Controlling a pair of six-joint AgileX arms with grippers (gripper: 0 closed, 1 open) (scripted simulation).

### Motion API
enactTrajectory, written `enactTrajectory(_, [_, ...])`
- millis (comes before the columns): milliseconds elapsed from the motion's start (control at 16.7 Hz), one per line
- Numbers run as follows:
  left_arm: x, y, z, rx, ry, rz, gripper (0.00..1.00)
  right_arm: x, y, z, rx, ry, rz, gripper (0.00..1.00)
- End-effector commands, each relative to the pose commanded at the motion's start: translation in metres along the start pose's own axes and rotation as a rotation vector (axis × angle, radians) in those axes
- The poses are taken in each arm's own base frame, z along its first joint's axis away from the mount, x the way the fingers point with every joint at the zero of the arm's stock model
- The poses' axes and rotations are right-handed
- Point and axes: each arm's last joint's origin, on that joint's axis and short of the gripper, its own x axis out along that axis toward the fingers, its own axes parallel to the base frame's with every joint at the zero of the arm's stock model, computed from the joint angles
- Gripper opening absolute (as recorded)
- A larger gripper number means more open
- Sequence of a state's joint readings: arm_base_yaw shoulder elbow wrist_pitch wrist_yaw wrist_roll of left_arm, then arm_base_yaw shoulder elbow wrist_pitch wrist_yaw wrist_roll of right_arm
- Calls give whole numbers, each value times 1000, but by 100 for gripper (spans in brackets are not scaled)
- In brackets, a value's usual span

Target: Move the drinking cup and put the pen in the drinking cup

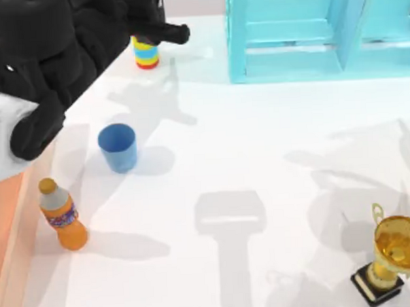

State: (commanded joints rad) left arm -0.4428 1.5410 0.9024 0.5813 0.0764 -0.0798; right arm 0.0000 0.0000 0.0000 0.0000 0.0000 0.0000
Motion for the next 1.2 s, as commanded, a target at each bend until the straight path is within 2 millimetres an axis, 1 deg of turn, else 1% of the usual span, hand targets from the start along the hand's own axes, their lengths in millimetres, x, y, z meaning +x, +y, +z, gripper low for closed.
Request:
enactTrajectory(120, [-28,14,-14,34,-59,56,0,0,0,0,0,0,0,100])
enactTrajectory(300, [-67,25,-40,71,-100,114,0,0,0,0,0,0,0,100])
enactTrajectory(420, [-87,28,-54,88,-109,133,0,0,0,0,0,0,0,100])
enactTrajectory(540, [-100,28,-63,99,-114,141,0,0,0,0,0,0,0,100])
enactTrajectory(660, [-106,28,-67,103,-119,142,0,0,0,0,0,0,0,100])
enactTrajectory(900, [-106,28,-67,103,-119,142,0,0,0,0,0,0,0,100])
enactTrajectory(1080, [-102,28,-67,104,-123,138,0,0,0,0,0,0,0,100])
enactTrajectory(1200, [-93,29,-67,105,-131,138,0,0,0,0,0,0,0,100])
